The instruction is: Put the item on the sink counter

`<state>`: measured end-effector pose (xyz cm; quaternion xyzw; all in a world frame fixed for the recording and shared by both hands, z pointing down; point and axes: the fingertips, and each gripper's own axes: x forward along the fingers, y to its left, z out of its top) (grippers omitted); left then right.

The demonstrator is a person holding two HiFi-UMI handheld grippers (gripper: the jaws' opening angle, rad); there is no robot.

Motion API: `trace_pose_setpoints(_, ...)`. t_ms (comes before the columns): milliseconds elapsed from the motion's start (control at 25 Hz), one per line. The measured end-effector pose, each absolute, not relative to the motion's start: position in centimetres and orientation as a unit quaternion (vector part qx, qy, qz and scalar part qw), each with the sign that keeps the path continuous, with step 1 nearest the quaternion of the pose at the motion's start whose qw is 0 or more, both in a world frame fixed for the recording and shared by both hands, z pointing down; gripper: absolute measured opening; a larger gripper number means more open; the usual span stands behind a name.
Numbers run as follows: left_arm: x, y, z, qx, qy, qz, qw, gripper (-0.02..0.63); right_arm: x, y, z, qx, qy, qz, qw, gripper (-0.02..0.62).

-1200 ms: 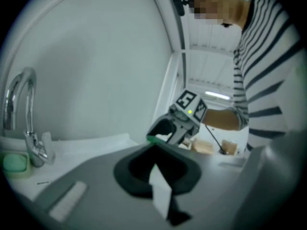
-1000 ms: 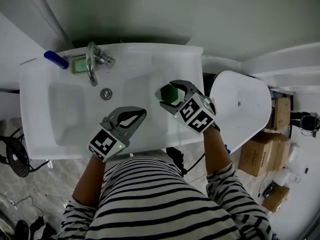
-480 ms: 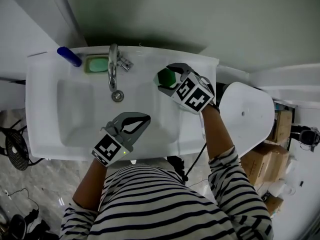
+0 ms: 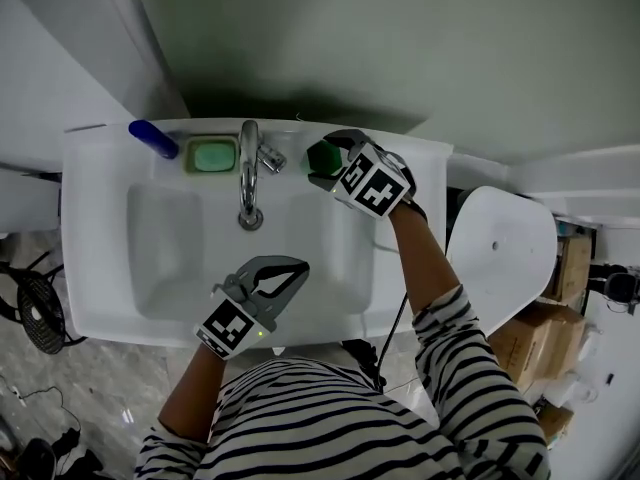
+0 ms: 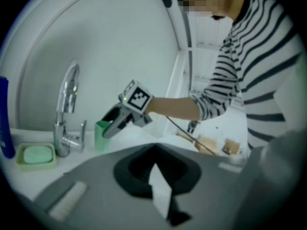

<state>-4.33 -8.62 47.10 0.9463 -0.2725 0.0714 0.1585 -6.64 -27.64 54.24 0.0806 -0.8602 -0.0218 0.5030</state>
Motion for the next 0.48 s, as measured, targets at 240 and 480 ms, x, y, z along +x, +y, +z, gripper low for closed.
trace_pose_setpoints(240,-4.3,-9.1,48.0,0.945,-0.272,0.063,0.171,0.006,-7.8,-28.4,56.0,0.066,-0.854,-0.023,0.516,0.311)
trace_pose_setpoints(480,-4.0,-10.1,48.3,0.947,-0.268,0.068,0.165,0.006,-8.4,-28.8,56.0,0.058,-0.860,-0.023,0.507,0.311)
